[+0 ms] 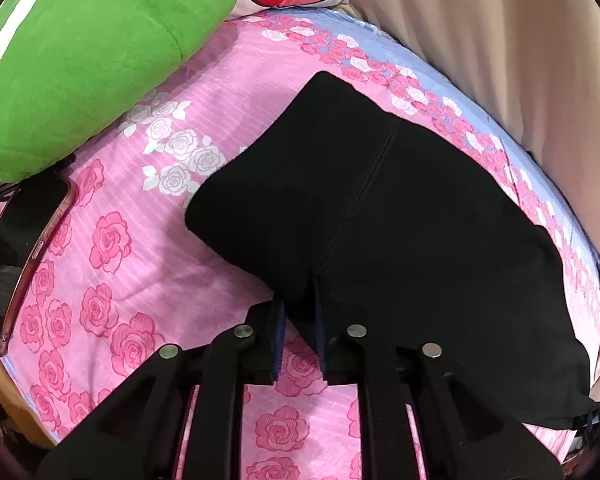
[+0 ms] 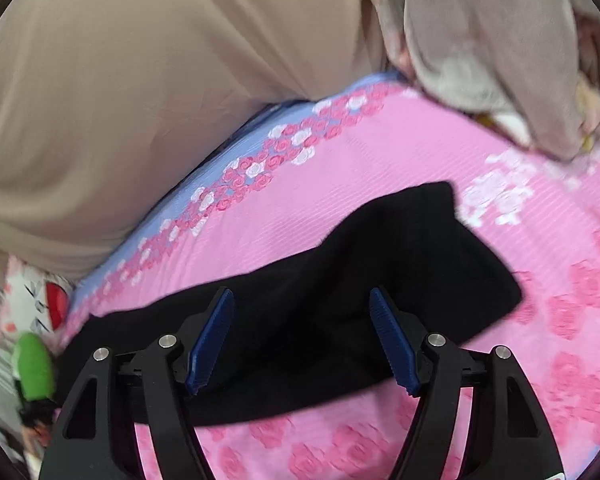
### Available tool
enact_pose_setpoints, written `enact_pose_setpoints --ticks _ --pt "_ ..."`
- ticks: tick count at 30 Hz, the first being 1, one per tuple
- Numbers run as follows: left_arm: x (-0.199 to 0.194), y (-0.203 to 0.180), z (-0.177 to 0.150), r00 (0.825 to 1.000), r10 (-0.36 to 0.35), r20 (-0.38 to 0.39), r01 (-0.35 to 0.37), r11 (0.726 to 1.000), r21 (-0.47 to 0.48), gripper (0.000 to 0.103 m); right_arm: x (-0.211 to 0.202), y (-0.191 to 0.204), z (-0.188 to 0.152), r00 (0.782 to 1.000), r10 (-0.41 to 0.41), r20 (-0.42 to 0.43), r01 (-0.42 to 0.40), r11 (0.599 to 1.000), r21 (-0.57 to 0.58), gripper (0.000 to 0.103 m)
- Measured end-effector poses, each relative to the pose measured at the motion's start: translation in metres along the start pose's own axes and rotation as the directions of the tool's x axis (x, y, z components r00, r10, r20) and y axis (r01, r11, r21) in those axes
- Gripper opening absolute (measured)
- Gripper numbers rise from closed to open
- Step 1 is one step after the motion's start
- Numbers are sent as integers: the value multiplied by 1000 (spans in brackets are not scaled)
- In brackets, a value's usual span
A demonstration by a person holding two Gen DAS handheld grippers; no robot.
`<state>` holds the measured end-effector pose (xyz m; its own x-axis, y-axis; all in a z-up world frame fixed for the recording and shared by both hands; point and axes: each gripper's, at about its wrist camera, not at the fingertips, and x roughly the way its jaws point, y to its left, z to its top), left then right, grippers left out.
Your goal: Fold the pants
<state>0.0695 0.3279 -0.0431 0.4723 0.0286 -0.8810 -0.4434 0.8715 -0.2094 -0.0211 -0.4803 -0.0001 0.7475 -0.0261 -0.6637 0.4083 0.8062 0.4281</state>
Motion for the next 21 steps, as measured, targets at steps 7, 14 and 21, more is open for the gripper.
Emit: enact_pose_setpoints --ticks 7,14,21 --pt "3 3 6 1000 16 -11 -16 1000 9 15 -41 35 30 983 68 171 -47 991 -126 4" --pt "3 -2 2 998 57 18 -58 997 54 21 -2 -50 -12 993 -120 -5 120 993 -5 4" --pt "-11 -1 -2 988 129 82 -134 989 58 48 -35 -40 -35 942 -313 123 317 948 -14 20"
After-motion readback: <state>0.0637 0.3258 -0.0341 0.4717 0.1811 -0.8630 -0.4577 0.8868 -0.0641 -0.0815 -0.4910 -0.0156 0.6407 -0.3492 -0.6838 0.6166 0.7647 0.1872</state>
